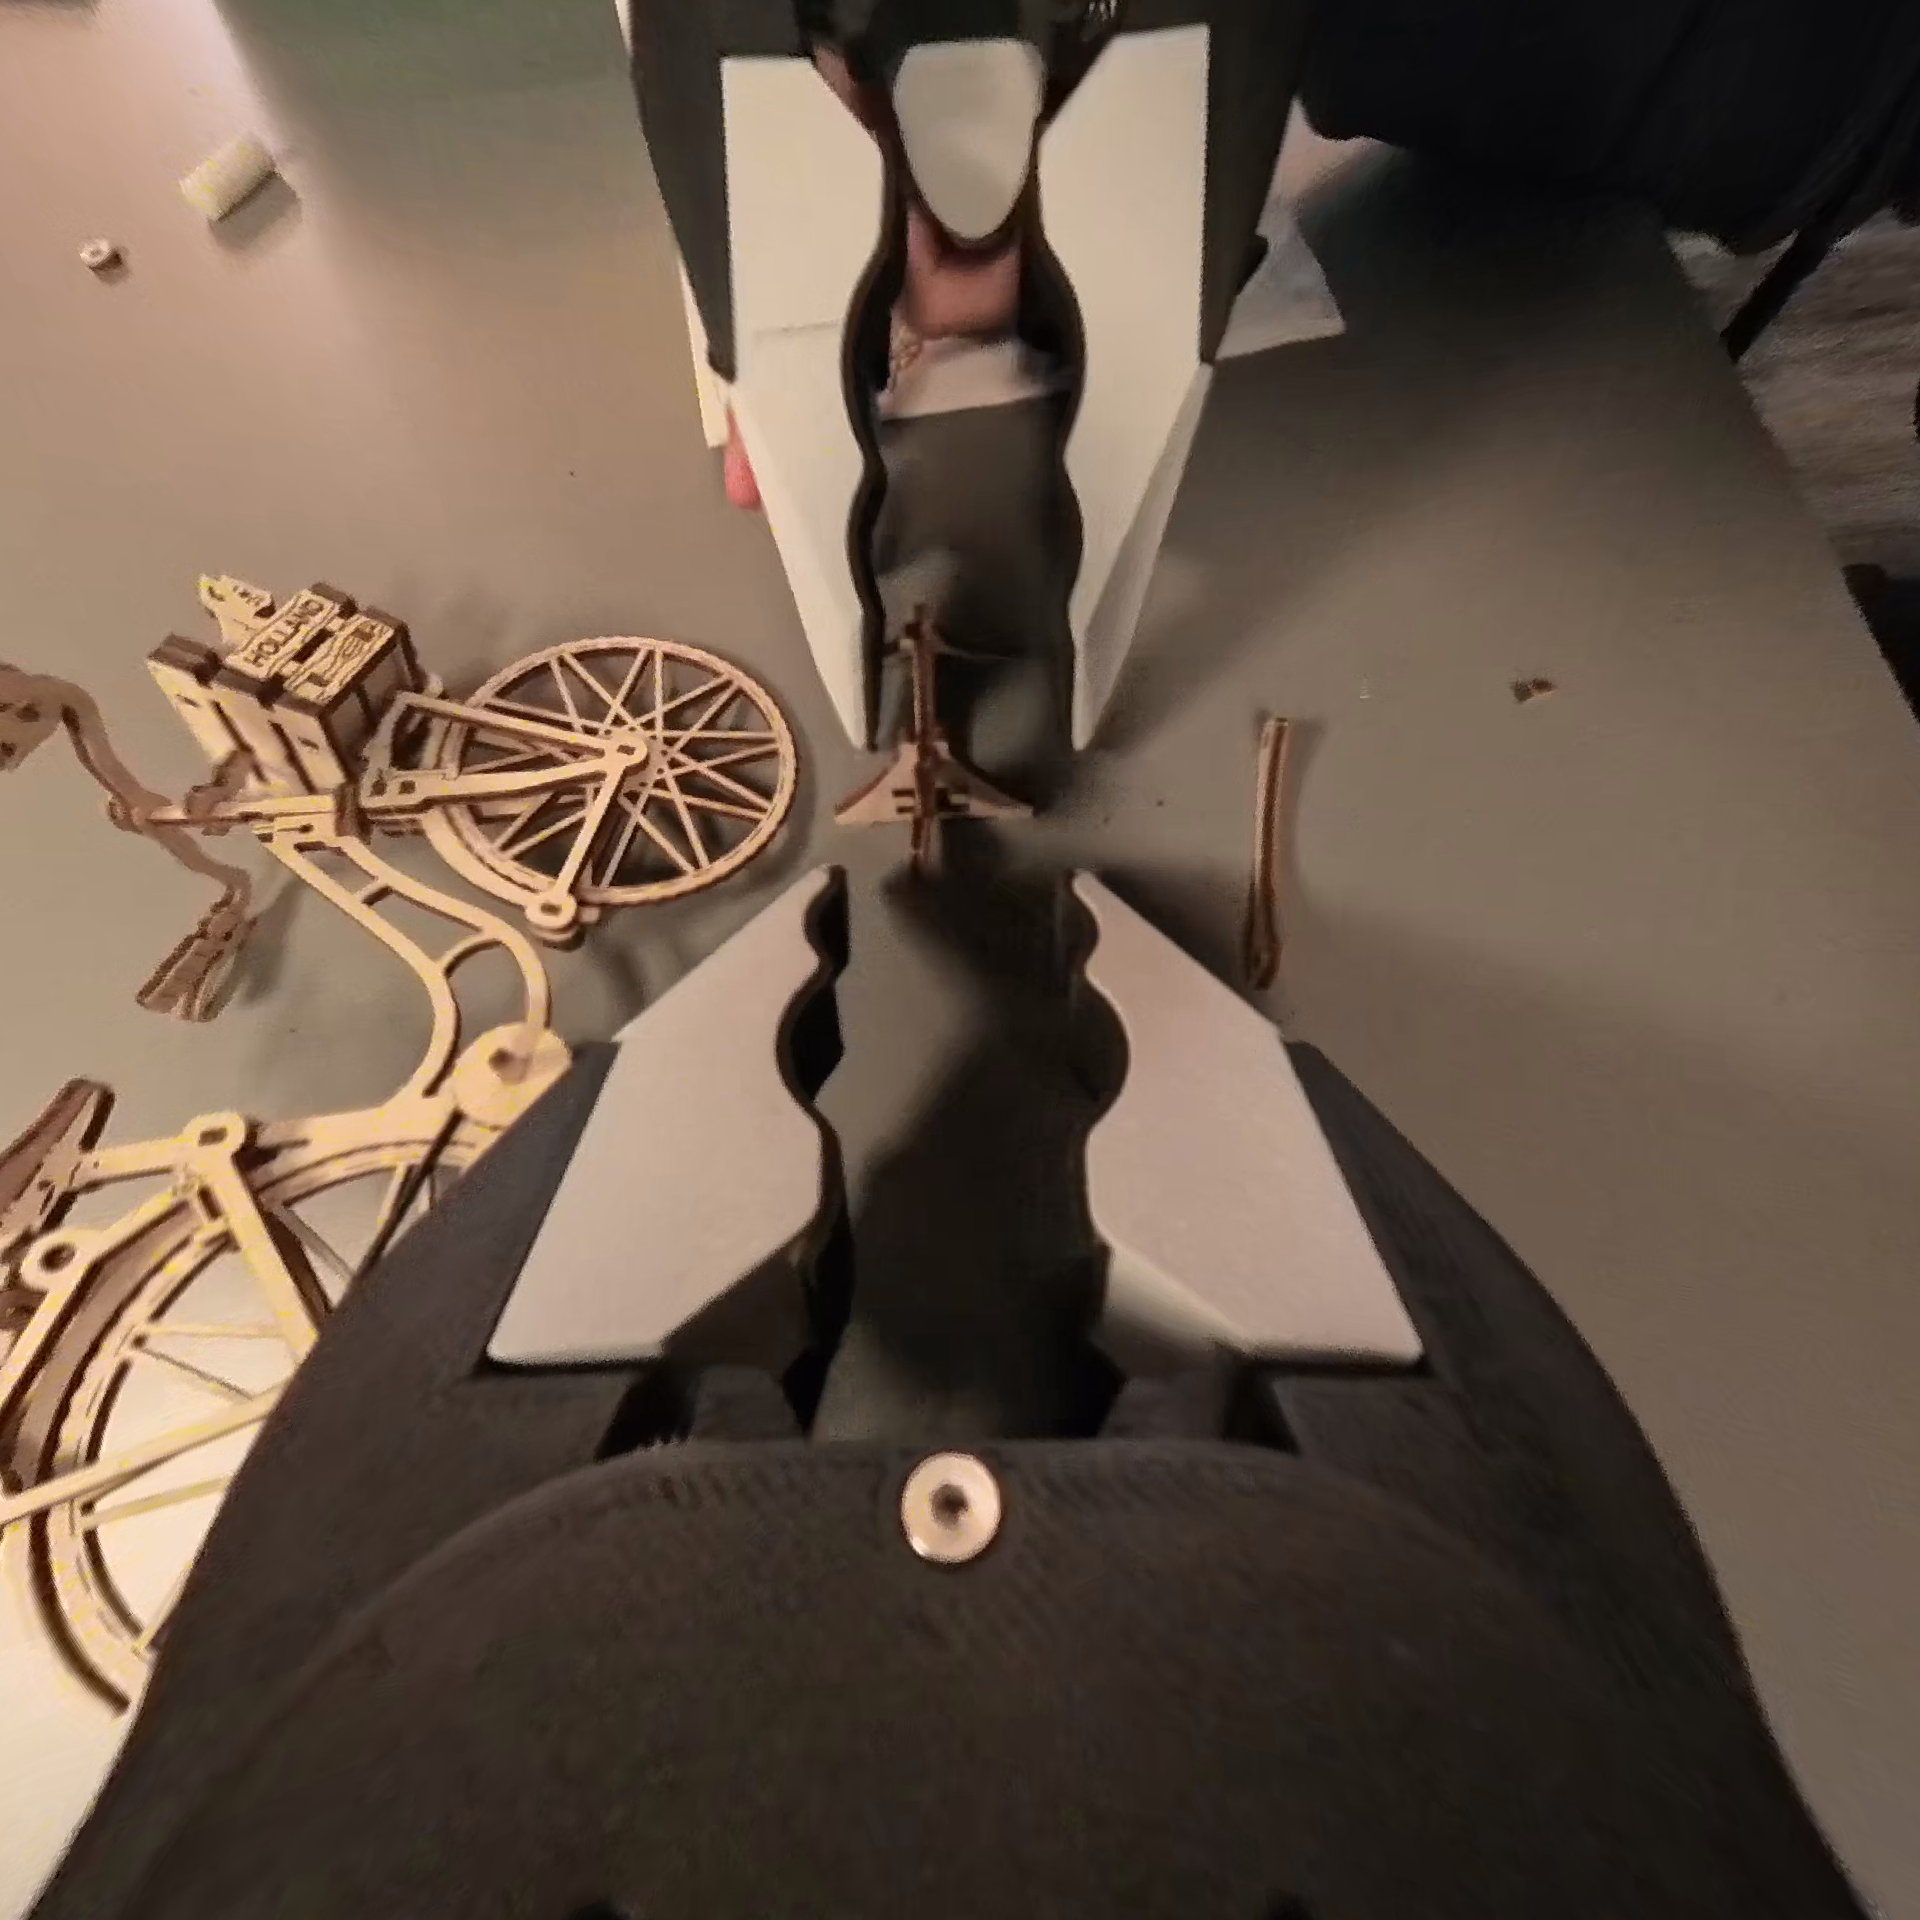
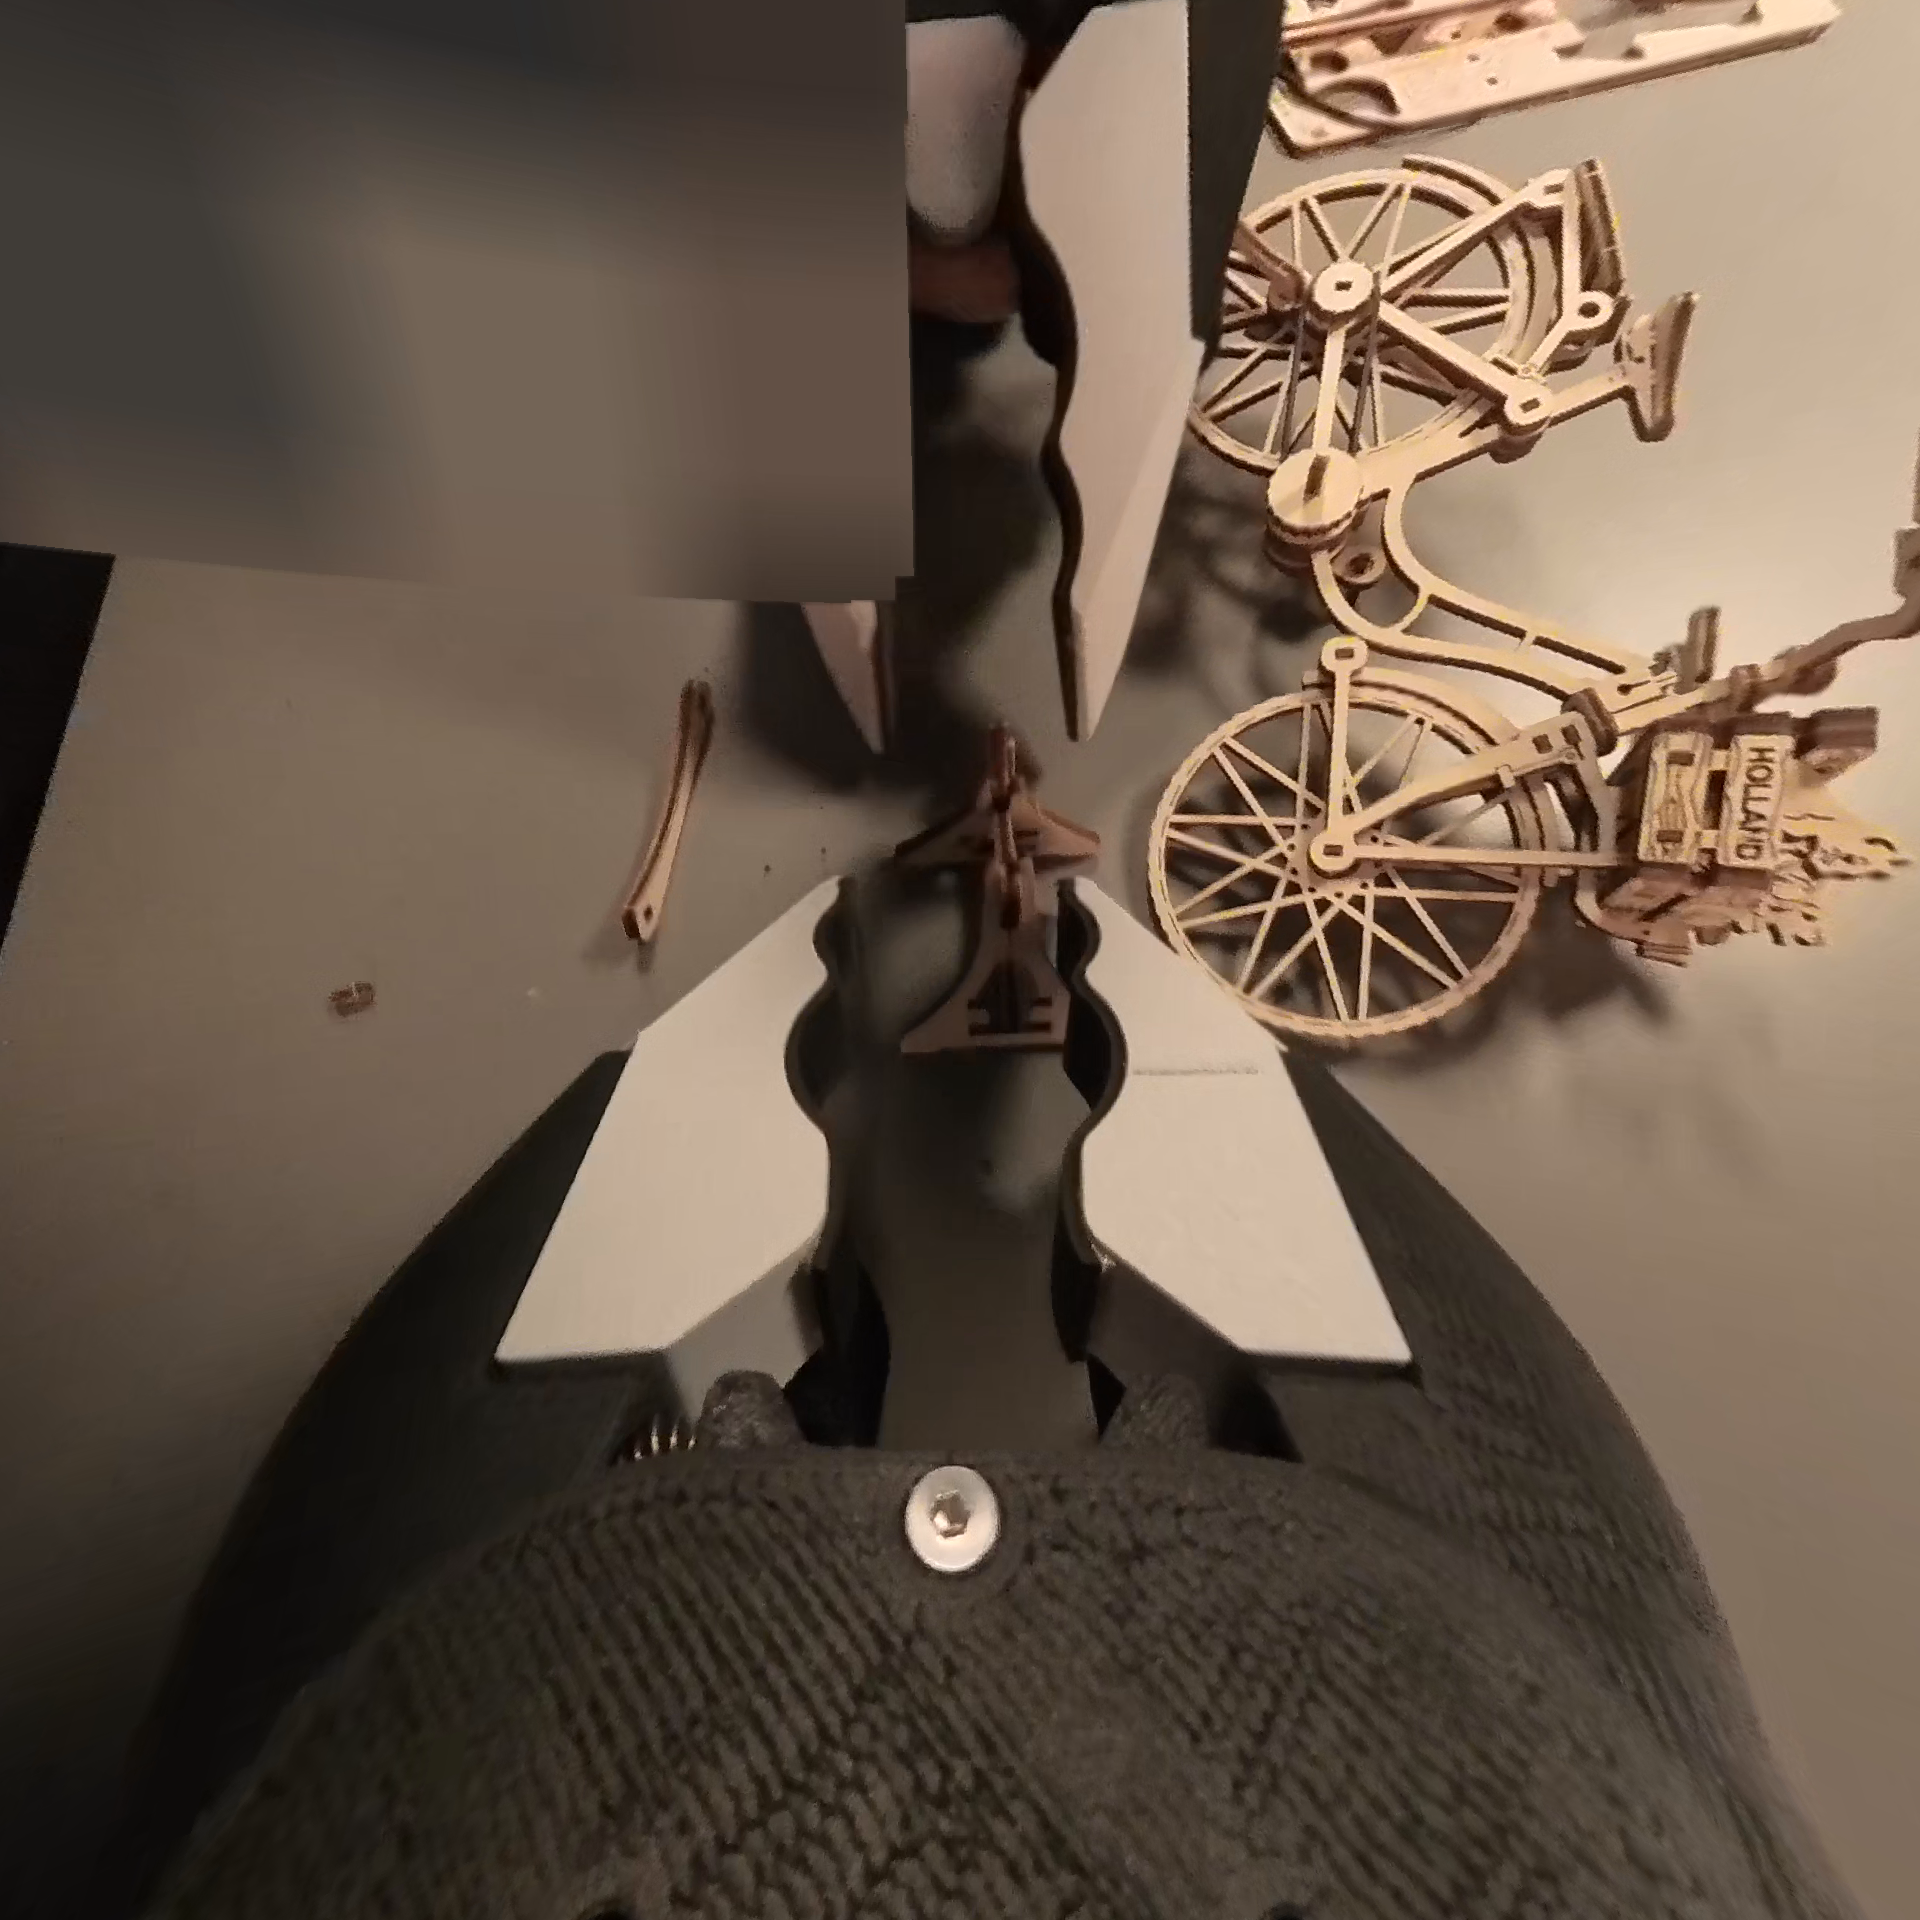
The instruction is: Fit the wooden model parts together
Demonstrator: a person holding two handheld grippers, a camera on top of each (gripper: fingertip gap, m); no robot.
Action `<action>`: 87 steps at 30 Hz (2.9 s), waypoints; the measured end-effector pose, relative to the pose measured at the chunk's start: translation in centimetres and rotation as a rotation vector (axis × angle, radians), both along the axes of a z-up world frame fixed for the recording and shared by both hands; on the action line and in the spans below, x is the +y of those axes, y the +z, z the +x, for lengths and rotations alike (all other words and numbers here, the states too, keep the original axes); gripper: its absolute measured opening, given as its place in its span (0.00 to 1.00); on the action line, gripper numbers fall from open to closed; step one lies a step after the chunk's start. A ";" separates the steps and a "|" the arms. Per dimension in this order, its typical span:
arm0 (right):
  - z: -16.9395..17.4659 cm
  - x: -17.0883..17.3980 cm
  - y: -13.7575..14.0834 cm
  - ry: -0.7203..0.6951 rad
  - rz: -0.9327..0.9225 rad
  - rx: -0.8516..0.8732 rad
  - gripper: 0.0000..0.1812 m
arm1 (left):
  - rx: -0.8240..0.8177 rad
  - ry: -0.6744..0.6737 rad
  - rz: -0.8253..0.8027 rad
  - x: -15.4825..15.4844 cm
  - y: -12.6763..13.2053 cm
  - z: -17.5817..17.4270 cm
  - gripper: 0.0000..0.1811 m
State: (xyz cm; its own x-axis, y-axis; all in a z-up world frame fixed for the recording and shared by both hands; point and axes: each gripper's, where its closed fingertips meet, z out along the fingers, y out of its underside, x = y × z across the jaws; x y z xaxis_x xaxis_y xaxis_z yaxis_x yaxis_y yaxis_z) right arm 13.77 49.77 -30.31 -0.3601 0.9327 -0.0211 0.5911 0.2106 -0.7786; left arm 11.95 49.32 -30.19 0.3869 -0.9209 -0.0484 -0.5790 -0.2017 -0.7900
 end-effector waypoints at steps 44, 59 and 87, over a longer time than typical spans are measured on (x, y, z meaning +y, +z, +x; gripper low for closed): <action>-0.3 0.4 -0.4 -0.017 0.044 -0.008 0.09 | 0.058 -0.035 0.006 0.9 -0.6 1.8 0.25; -0.4 -0.2 0.8 0.003 -0.045 0.049 0.06 | -0.055 -0.027 0.016 1.1 1.2 1.9 0.20; -0.5 -1.4 0.2 0.074 0.014 0.027 0.06 | 0.079 -0.078 0.036 -0.2 1.2 2.0 0.05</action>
